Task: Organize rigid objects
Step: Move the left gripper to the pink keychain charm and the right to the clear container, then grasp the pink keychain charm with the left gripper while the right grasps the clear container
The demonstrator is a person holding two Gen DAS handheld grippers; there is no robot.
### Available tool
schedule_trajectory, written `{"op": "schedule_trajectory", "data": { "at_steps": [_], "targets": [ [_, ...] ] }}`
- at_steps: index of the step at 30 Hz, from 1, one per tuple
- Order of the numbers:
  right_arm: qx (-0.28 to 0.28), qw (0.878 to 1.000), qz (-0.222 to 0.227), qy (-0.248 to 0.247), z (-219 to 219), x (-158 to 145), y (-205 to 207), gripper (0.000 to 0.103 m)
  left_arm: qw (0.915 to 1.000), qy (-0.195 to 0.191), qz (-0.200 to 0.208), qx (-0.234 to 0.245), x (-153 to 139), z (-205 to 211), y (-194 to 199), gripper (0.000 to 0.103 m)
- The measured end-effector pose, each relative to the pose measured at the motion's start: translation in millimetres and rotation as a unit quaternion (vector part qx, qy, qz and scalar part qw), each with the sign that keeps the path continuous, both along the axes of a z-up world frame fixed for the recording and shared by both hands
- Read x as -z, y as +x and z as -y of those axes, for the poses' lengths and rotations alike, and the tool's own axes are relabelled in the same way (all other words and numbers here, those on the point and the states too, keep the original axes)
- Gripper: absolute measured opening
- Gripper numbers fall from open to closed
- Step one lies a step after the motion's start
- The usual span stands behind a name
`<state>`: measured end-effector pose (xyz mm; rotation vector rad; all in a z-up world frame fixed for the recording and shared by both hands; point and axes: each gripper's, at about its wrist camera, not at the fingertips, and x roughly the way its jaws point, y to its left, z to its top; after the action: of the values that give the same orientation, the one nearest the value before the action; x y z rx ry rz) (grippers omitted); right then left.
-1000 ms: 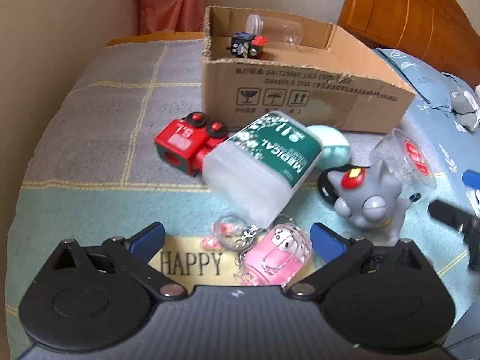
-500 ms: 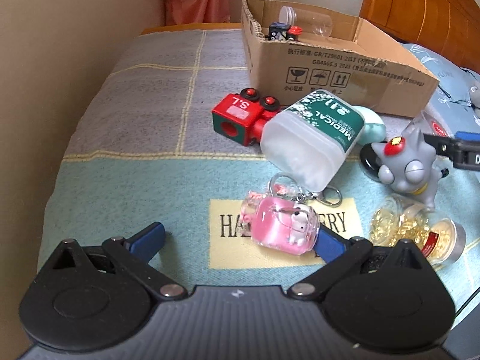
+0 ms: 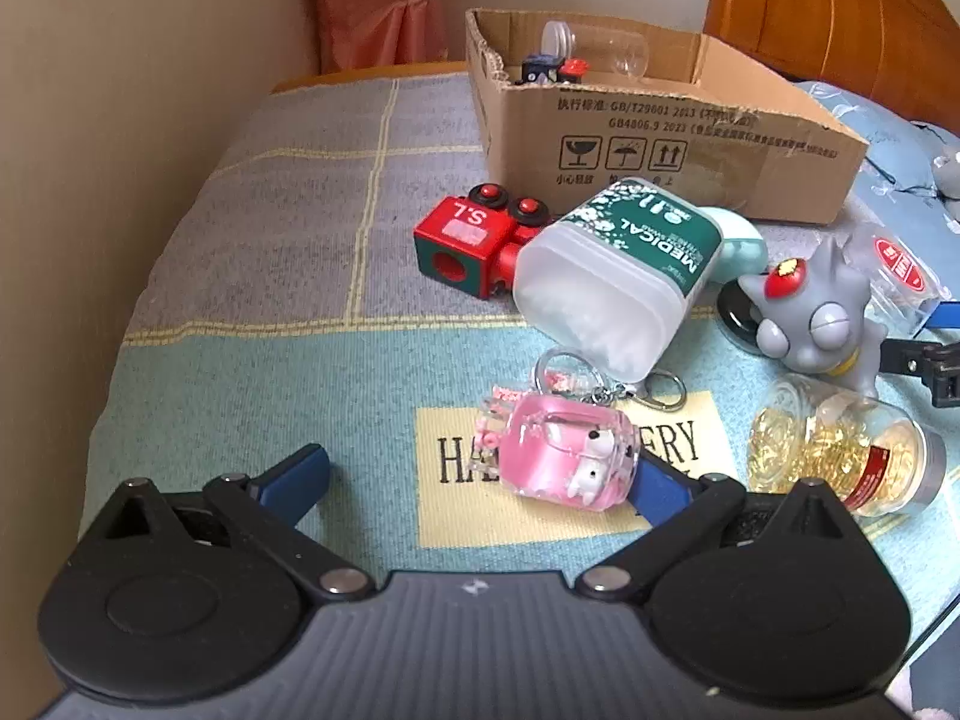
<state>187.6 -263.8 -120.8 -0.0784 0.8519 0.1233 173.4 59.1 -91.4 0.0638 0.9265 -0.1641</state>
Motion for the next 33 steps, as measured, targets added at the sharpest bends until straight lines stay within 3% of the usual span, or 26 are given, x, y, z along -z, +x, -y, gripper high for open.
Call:
{"op": "schedule_trajectory", "data": {
  "at_steps": [20, 26, 30, 33],
  "targets": [
    [-0.003, 1.0, 0.029, 0.002, 1, 3, -9, 0.103, 0.9992, -0.006, 0.032, 0.025, 3, 1, -2, 0.102],
    [-0.012, 0.999, 0.031, 0.003, 3, 3, -8, 0.103, 0.9962, -0.009, 0.037, 0.079, 3, 16, -6, 0.1],
    [-0.021, 0.999, 0.03, 0.003, 4, 2, -7, 0.103, 0.9952, -0.012, 0.039, 0.089, 3, 18, -4, 0.099],
    [-0.031, 0.999, 0.028, 0.004, 5, 2, -4, 0.103, 0.9945, -0.011, 0.042, 0.096, 2, 16, -4, 0.092]
  ]
}}
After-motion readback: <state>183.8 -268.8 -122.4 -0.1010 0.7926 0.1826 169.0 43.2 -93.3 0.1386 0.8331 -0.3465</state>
